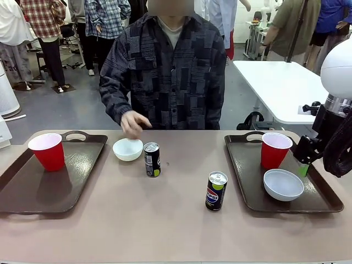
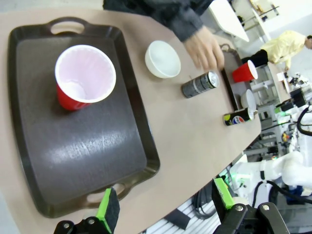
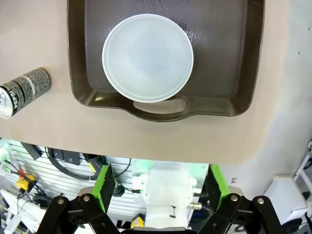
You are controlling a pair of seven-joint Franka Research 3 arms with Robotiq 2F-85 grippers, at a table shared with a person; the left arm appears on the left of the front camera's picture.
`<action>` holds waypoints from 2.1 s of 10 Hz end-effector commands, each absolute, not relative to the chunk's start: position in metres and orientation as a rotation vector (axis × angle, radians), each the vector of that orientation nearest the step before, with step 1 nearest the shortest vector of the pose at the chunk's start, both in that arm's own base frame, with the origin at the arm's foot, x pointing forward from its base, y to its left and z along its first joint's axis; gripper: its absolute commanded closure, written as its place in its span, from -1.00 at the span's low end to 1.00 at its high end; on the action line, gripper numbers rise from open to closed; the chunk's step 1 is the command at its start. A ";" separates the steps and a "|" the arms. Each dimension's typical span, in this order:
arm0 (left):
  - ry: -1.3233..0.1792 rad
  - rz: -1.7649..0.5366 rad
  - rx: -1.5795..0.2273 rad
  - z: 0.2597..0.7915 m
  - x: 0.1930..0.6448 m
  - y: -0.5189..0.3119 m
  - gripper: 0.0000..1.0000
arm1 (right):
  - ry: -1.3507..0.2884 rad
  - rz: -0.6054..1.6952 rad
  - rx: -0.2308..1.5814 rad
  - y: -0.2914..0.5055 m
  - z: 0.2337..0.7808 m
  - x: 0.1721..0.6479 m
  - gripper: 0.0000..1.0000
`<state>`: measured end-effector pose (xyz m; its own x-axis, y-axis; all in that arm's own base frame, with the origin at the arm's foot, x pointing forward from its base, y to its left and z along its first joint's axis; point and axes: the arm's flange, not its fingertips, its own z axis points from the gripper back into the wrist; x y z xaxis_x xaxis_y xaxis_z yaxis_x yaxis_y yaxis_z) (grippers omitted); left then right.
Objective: Prepare tableware on both trays.
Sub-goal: Pick up a Picnic Bowl from the table and place it on a Handle tray.
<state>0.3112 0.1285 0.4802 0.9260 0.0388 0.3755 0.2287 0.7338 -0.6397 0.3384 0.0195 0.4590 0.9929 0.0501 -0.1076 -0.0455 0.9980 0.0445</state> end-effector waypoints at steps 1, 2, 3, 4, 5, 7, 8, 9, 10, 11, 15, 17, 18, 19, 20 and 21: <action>-0.382 -0.107 -0.744 0.480 0.311 0.128 -1.00 | 0.102 0.041 0.041 0.019 0.454 0.340 -0.95; -0.377 -0.096 -0.692 0.498 0.320 0.125 -1.00 | 0.109 0.048 0.042 0.020 0.459 0.338 -0.99; -0.354 -0.095 -0.620 0.520 0.333 0.110 -1.00 | 0.094 0.066 0.161 0.007 0.464 0.325 -0.96; -0.343 -0.094 -0.544 0.539 0.345 0.095 -1.00 | 0.074 0.060 0.272 -0.004 0.473 0.321 -0.96; -0.342 -0.107 -0.466 0.557 0.355 0.079 -1.00 | 0.075 0.077 0.398 -0.013 0.480 0.316 -0.96; -0.341 -0.205 -0.262 0.587 0.377 0.032 -1.00 | 0.071 0.084 0.643 -0.044 0.489 0.304 -0.96; -0.324 -0.263 -0.184 0.591 0.388 0.003 -1.00 | 0.072 0.065 0.726 -0.066 0.490 0.297 -0.96; -0.306 -0.302 -0.109 0.590 0.396 -0.023 -1.00 | 0.049 0.040 0.803 -0.091 0.492 0.289 -0.96; -0.283 -0.337 -0.046 0.585 0.407 -0.051 -1.00 | 0.013 0.018 0.867 -0.118 0.498 0.283 -0.96; -0.269 -0.362 0.002 0.578 0.415 -0.076 -1.00 | -0.008 0.014 0.909 -0.144 0.503 0.277 -0.96; -0.272 -0.410 0.090 0.547 0.419 -0.151 -1.00 | -0.096 -0.037 1.010 -0.204 0.516 0.251 -0.96; -0.250 -0.426 0.067 0.531 0.418 -0.163 -1.00 | -0.082 -0.066 0.964 -0.203 0.516 0.244 -0.96; -0.248 -0.439 0.010 0.524 0.418 -0.165 -1.00 | -0.082 -0.066 0.964 -0.203 0.516 0.244 -0.96; -0.243 -0.446 0.064 0.536 0.415 -0.162 -1.00 | -0.082 -0.066 0.964 -0.203 0.516 0.244 -0.96; -0.243 -0.446 0.064 0.536 0.415 -0.162 -1.00 | -0.082 -0.066 0.964 -0.203 0.516 0.244 -0.96; -0.243 -0.446 0.064 0.536 0.415 -0.162 -1.00 | -0.082 -0.066 0.964 -0.203 0.516 0.244 -0.96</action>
<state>0.4179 -0.1639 0.5323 0.8732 -0.4360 0.2179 0.4234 0.9000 0.1041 0.2458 -0.2031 0.5168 0.9951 -0.0939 0.0302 0.0291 0.5721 0.8197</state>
